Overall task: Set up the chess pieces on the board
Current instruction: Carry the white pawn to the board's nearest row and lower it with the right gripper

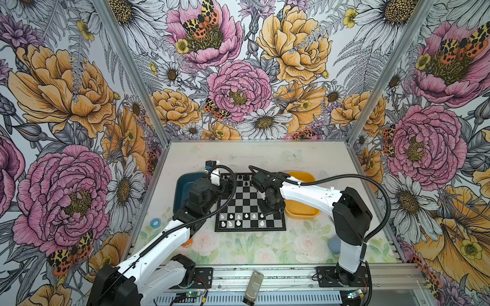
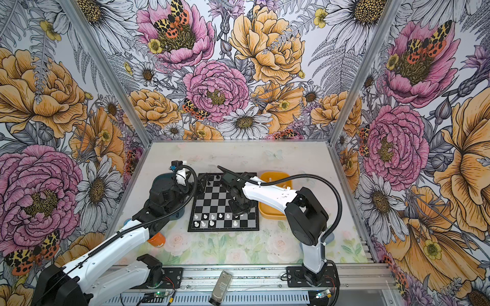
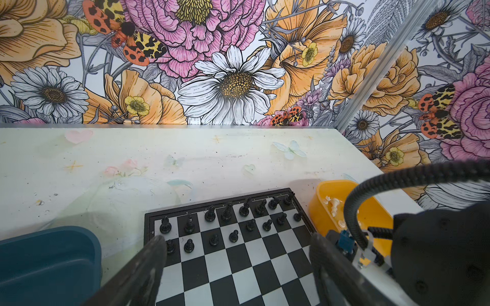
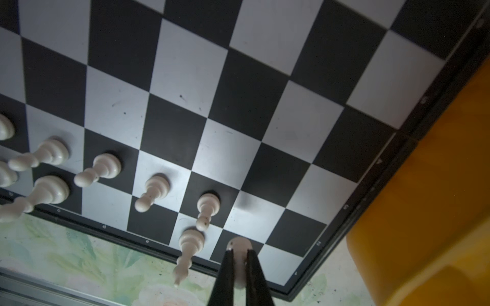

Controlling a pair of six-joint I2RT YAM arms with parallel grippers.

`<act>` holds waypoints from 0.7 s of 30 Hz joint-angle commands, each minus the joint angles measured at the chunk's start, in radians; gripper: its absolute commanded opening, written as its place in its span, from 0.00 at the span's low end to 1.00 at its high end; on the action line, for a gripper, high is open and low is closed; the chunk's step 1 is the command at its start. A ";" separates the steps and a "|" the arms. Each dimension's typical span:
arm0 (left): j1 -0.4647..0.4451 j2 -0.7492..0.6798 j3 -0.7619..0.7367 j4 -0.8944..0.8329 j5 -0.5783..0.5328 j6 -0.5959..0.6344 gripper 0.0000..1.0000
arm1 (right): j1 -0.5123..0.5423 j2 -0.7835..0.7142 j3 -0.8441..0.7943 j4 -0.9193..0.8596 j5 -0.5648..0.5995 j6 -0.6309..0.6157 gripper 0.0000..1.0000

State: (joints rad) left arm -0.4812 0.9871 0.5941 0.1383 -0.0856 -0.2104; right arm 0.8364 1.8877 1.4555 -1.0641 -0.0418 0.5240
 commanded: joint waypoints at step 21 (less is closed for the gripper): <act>-0.006 -0.019 -0.010 0.013 0.010 0.005 0.86 | -0.003 0.048 -0.041 0.070 0.046 0.043 0.00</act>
State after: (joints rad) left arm -0.4820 0.9871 0.5941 0.1383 -0.0856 -0.2100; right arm 0.8383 1.9175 1.4246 -1.0157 -0.0227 0.5507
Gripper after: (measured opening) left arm 0.858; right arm 0.079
